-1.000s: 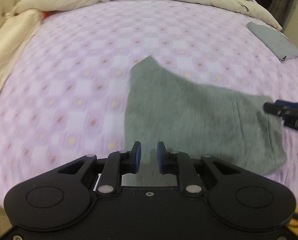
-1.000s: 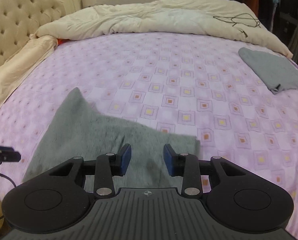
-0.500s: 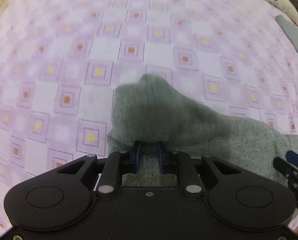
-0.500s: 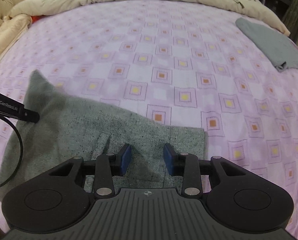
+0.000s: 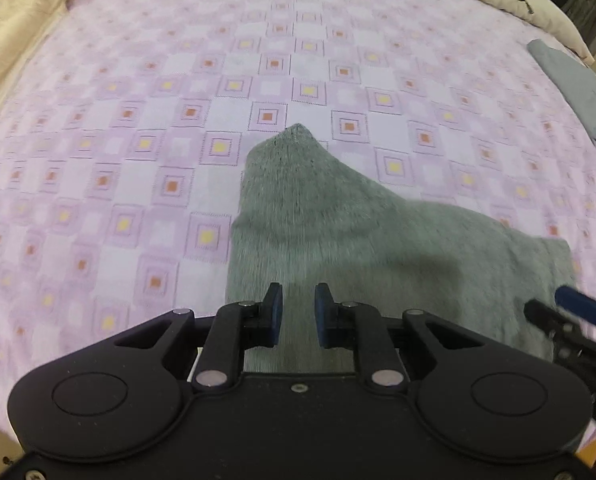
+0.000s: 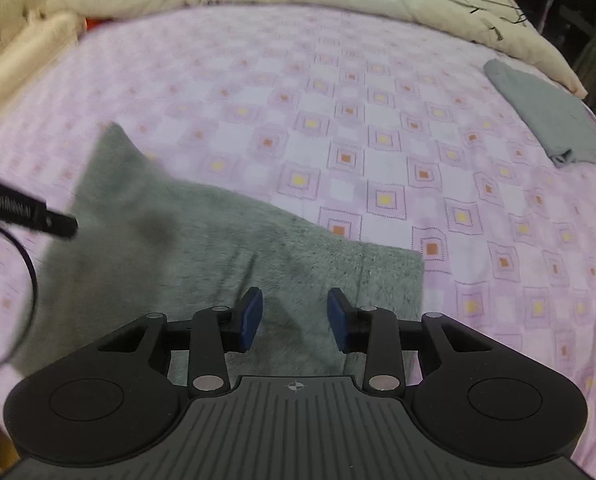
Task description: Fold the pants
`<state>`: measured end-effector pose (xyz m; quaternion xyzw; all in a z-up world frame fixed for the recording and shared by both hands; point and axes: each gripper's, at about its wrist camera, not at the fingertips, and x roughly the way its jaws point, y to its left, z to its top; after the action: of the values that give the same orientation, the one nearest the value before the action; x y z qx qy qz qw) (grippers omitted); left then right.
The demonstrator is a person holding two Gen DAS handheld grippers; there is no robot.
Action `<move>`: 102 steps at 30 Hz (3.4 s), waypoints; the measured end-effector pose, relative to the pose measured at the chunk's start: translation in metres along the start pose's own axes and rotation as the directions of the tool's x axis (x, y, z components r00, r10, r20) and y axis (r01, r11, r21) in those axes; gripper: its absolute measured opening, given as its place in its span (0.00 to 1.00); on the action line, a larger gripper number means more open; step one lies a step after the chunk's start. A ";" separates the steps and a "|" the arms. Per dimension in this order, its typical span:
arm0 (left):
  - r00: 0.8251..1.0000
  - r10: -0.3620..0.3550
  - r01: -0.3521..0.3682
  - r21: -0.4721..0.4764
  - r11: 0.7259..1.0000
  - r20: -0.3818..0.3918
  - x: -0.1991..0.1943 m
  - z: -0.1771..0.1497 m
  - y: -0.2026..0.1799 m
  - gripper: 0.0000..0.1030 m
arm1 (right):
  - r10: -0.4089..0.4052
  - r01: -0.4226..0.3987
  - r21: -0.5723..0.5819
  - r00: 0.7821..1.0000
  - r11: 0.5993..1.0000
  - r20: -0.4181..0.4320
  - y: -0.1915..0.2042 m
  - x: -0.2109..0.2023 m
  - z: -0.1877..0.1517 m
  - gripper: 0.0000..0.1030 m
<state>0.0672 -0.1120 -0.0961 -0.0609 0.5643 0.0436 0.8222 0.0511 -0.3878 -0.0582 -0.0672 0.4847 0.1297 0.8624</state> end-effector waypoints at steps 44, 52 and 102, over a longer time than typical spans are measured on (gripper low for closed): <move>0.997 0.051 -0.054 0.053 0.997 0.061 -0.076 -0.105 -0.038 0.23 | 0.094 -0.110 0.087 0.982 0.990 0.165 0.012 -0.113 -0.063 0.34; 0.997 0.055 -0.057 0.048 0.997 0.055 -0.076 -0.105 -0.040 0.23 | 0.100 -0.115 0.092 0.982 0.989 0.160 0.012 -0.112 -0.064 0.34; 0.999 0.050 -0.048 0.123 0.991 -0.017 -0.007 -0.051 -0.002 0.28 | 0.022 -0.017 0.277 1.000 0.961 -0.012 -0.067 0.010 -0.040 0.66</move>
<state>0.0181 -0.1215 -0.1079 0.0031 0.5754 0.0286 0.8174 0.0423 -0.4602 -0.0885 0.0579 0.5052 0.0685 0.8583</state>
